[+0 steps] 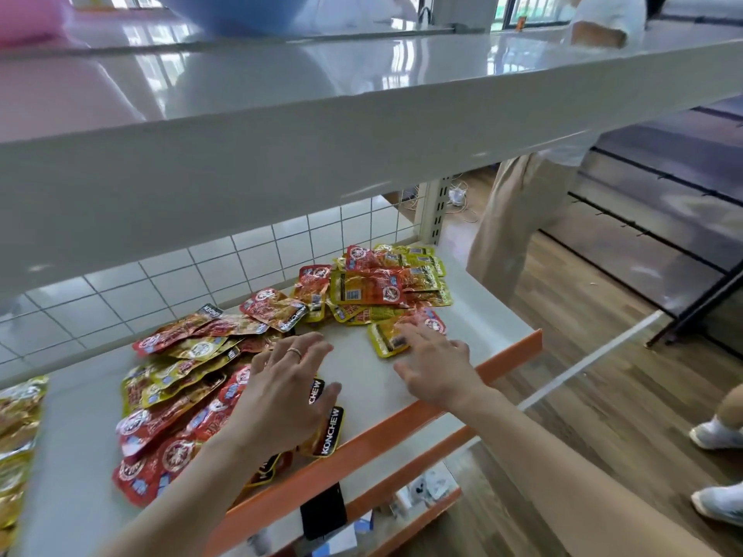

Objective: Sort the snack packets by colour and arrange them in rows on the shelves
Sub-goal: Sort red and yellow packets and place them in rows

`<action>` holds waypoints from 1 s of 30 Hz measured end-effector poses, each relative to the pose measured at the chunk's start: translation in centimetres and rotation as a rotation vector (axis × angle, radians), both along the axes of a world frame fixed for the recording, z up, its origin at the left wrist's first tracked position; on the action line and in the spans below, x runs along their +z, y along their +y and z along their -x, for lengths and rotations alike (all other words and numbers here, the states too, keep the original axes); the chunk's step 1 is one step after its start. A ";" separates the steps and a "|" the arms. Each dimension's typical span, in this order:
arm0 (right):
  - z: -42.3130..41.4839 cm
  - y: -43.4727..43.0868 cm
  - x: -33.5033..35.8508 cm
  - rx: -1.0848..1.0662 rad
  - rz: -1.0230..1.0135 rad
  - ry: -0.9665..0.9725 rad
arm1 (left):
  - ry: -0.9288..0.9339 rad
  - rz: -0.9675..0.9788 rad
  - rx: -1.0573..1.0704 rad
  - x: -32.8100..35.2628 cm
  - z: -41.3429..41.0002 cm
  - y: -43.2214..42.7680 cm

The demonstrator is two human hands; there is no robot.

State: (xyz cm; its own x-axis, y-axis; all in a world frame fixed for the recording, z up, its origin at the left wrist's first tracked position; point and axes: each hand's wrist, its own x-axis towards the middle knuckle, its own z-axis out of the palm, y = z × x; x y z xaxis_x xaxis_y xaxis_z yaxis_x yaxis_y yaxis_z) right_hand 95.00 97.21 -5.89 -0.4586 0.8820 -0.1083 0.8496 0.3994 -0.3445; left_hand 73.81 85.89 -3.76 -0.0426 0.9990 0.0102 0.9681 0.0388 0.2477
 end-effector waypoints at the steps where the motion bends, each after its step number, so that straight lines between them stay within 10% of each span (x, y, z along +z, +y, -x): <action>1: 0.1 -0.8 0.1 0.045 -0.002 0.028 | 0.001 -0.004 -0.011 -0.1 -0.5 0.2; 8: -0.3 -1.3 -0.1 0.172 -0.008 0.410 | 0.038 0.007 -0.001 -1.5 -4.5 1.9; 19: 1.0 4.4 0.1 0.174 0.122 -0.089 | -0.040 0.037 0.145 -1.2 -6.9 3.7; 30: -1.4 0.1 -0.1 0.217 -0.098 -0.138 | -0.053 -0.162 0.226 1.2 -4.9 0.2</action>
